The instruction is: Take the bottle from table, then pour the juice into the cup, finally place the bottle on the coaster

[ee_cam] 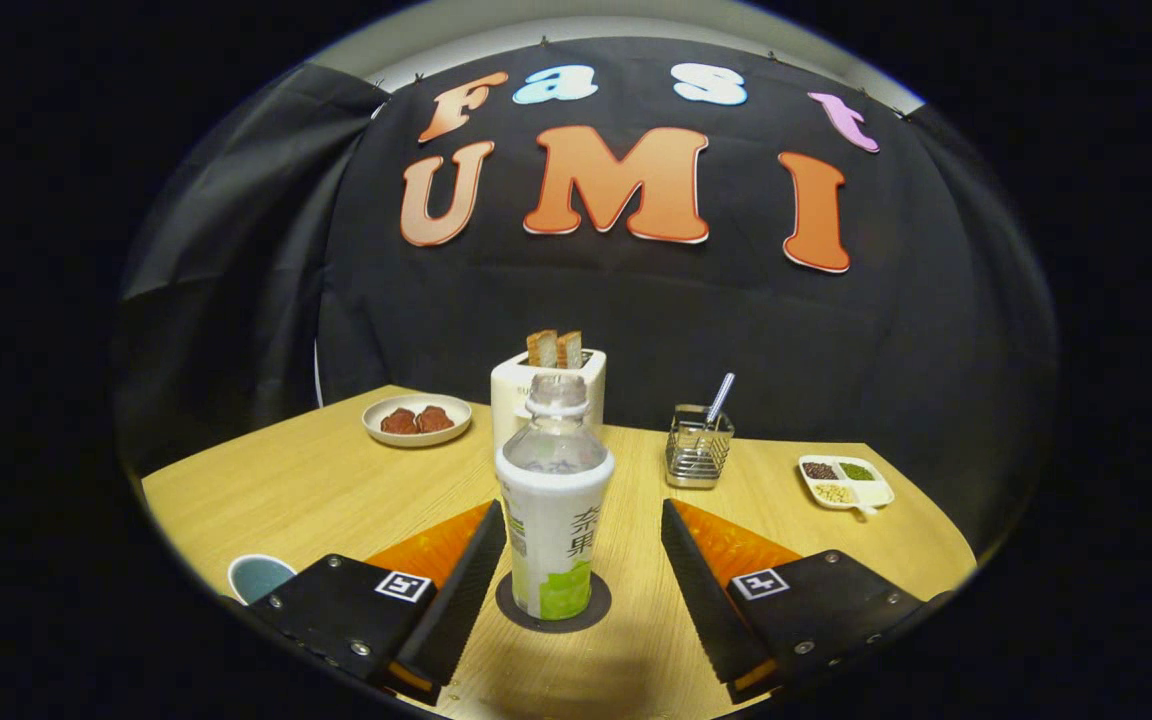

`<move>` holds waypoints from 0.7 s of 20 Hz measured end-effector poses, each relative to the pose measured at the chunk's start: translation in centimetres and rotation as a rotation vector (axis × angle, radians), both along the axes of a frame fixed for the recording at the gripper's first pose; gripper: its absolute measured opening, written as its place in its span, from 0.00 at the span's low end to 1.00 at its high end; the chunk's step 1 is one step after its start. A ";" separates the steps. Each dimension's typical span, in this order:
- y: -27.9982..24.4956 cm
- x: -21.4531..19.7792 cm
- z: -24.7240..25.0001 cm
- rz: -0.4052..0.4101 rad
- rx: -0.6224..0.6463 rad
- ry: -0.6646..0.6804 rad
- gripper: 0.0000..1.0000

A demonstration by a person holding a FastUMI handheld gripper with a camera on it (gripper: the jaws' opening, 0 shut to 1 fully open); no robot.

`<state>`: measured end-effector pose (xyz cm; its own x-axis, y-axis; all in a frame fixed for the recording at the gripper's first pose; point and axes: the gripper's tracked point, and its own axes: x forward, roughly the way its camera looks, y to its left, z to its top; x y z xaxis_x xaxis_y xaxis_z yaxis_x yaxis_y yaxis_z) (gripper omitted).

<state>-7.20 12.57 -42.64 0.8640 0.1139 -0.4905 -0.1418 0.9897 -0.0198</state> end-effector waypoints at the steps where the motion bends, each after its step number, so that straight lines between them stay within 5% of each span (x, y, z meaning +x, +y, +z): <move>1: -0.6 -0.2 1.4 -0.012 0.011 -0.021 0.94; 14: -12.7 -3.0 20.8 -0.230 0.015 -0.297 0.94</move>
